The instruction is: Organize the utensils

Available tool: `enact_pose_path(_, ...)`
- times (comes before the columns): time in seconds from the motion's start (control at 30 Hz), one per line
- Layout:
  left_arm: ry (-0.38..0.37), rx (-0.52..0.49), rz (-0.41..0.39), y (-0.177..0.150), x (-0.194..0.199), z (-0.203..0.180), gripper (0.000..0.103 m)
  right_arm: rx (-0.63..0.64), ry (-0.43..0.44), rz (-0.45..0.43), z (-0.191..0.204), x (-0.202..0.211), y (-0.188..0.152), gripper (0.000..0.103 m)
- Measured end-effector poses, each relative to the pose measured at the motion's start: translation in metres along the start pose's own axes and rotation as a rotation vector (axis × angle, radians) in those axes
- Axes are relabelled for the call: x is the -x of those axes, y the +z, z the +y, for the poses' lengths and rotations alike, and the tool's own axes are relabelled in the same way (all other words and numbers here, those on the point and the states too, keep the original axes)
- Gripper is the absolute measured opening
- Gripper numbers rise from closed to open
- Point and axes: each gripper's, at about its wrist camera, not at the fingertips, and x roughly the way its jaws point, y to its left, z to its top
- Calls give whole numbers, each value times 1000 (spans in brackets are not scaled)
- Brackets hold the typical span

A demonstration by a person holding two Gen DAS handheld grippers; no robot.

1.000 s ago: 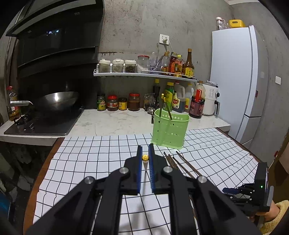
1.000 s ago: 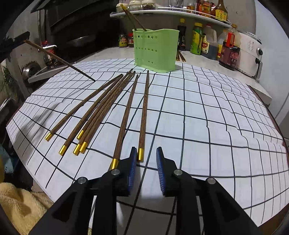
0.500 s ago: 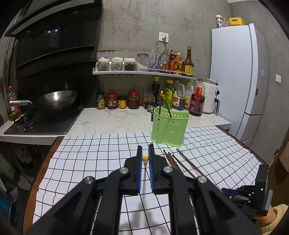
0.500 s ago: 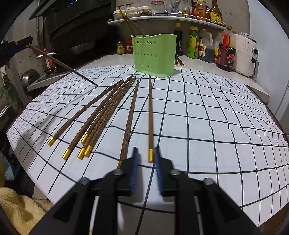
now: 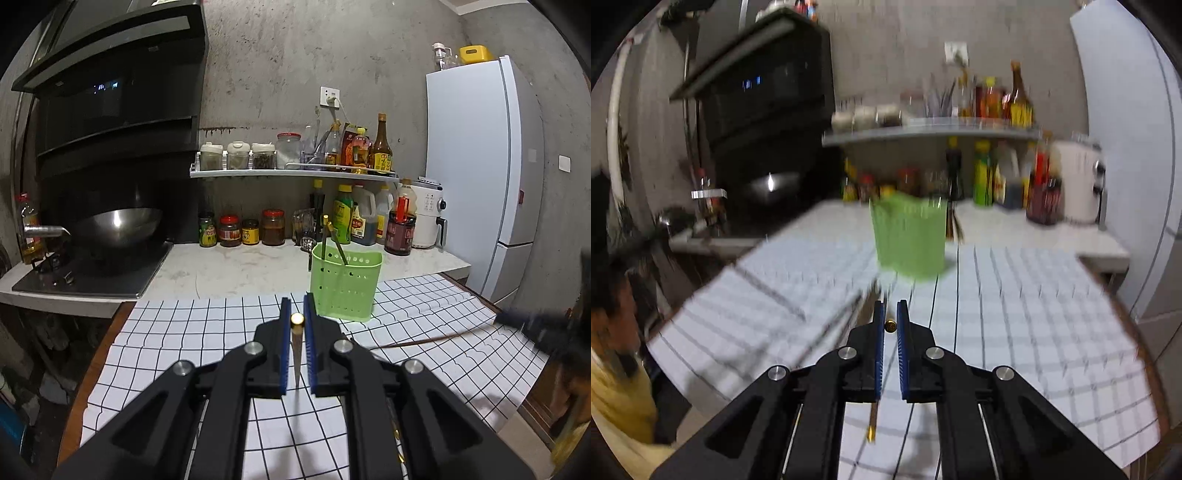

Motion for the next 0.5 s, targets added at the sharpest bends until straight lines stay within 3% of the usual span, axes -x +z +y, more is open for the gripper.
enact_pose_path(0.3,-27,-26,-5,11,-4,0,7,47,-38,-25,-1,-20,67,7)
enact_pose_path(0.5,-64,-52,34,20,-23,-5,7,48,-38,-5,-6,-41,81,7)
